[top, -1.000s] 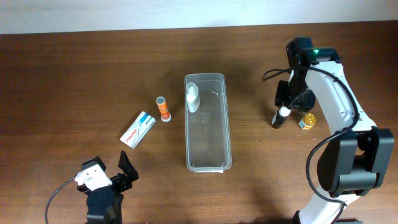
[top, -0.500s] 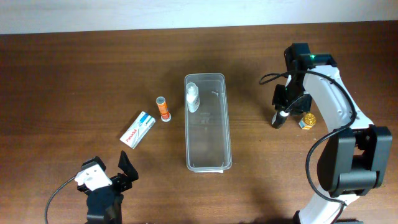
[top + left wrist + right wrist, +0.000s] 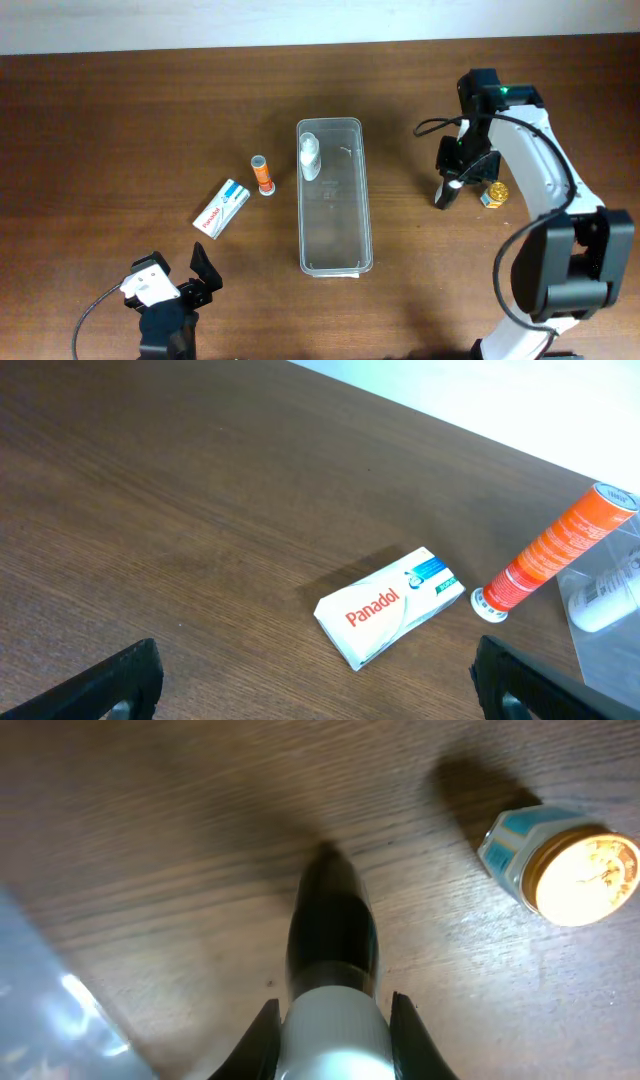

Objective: Pack container
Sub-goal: 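Grasp the dark brown bottle with the right gripper, then carry the dark bottle into the container beside the lotion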

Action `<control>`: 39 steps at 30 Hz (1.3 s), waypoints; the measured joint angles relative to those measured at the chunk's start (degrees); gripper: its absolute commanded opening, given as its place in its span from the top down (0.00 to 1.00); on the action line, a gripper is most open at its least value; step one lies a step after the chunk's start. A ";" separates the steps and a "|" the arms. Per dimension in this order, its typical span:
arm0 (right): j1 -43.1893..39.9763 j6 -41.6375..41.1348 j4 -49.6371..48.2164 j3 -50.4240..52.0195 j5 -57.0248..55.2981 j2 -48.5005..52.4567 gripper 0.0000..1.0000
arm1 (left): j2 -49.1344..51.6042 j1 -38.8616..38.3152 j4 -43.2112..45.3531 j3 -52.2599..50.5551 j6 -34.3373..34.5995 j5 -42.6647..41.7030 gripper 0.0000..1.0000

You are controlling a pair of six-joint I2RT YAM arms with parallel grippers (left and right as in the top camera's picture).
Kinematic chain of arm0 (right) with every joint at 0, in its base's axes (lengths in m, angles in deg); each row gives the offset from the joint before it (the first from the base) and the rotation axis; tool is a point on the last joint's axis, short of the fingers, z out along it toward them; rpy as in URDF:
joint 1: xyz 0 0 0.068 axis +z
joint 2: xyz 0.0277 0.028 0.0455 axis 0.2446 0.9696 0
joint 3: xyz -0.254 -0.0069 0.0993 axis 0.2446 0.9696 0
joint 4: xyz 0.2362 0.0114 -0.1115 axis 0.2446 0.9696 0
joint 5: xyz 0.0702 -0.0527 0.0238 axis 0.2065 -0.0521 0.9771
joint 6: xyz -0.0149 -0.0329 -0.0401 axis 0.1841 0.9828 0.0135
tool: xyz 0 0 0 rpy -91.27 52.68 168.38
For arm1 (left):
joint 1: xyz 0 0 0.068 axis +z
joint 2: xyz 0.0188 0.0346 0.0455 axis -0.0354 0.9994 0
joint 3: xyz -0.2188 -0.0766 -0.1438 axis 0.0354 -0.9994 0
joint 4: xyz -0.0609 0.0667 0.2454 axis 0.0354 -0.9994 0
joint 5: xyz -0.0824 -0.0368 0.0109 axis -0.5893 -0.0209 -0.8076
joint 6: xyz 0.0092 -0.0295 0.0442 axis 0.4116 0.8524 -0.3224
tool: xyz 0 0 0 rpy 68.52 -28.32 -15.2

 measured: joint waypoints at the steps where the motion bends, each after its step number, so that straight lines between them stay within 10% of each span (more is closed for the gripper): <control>1: 0.70 0.20 0.20 -0.68 0.20 -0.94 0.86 | 0.00 0.00 0.00 0.00 0.00 0.00 0.01; 18: 26.27 -1.49 -9.14 -6.62 0.72 -8.52 0.90 | 0.00 0.00 0.00 0.00 0.00 -0.02 0.00; 39: 27.61 -5.62 -19.80 -6.62 -1.86 6.47 0.90 | 0.00 0.00 0.00 0.00 0.00 0.00 0.01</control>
